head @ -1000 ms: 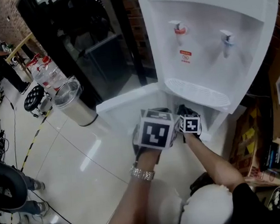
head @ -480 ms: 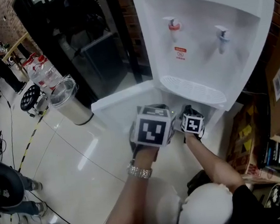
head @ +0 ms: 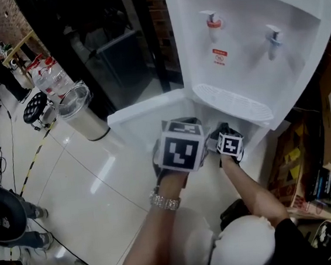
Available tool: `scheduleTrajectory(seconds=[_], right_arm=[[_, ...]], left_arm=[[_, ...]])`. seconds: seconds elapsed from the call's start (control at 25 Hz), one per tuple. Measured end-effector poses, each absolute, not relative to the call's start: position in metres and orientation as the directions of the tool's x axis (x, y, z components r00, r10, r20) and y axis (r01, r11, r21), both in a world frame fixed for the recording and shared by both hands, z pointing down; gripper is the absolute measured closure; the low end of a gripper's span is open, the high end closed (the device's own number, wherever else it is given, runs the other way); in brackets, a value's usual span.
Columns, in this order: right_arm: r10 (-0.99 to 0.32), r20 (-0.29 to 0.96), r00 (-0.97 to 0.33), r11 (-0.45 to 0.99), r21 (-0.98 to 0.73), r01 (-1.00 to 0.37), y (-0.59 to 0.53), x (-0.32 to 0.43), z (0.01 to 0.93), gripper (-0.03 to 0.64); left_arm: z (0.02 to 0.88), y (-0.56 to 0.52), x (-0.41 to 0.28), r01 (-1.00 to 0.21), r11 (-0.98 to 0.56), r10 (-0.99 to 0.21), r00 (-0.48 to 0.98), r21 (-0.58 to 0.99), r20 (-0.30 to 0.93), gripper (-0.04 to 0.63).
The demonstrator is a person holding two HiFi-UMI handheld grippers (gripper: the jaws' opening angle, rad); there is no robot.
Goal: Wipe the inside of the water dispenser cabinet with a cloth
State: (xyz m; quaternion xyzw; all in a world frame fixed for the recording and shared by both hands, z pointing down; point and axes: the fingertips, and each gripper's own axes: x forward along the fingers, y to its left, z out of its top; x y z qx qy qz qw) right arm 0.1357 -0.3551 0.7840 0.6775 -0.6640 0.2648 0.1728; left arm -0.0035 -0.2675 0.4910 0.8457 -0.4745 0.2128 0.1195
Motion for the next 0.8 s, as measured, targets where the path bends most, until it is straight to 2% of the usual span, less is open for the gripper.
scheduleTrajectory(seconds=[0.16,0.32,0.44,0.6,0.8], right_arm=[[-0.793,0.607,0.048,-0.133,-0.097,-0.986,-0.34,0.165,0.794,0.589],[-0.803,0.596,-0.009,-0.055,-0.089,-0.994,-0.34,0.149,0.775,0.589],[-0.805,0.591,-0.054,0.029,-0.052,-0.998,-0.301,0.124,0.756,0.589],[-0.795,0.597,-0.108,0.111,-0.032,-0.993,-0.262,0.105,0.678,0.589],[-0.746,0.65,-0.146,0.114,-0.091,-0.989,-0.21,0.082,0.547,0.589]], left_arm=[[0.496,-0.27,0.001,-0.852,-0.524,-0.745,0.464,0.009,0.479,0.592],[0.491,-0.275,0.0,-0.874,-0.484,-0.761,0.444,0.04,0.473,0.592],[0.485,-0.258,-0.009,-0.9,-0.426,-0.766,0.412,0.089,0.494,0.592],[0.442,-0.248,-0.016,-0.911,-0.407,-0.784,0.383,0.062,0.488,0.592],[0.372,-0.209,-0.042,-0.905,-0.415,-0.72,0.39,0.094,0.574,0.592]])
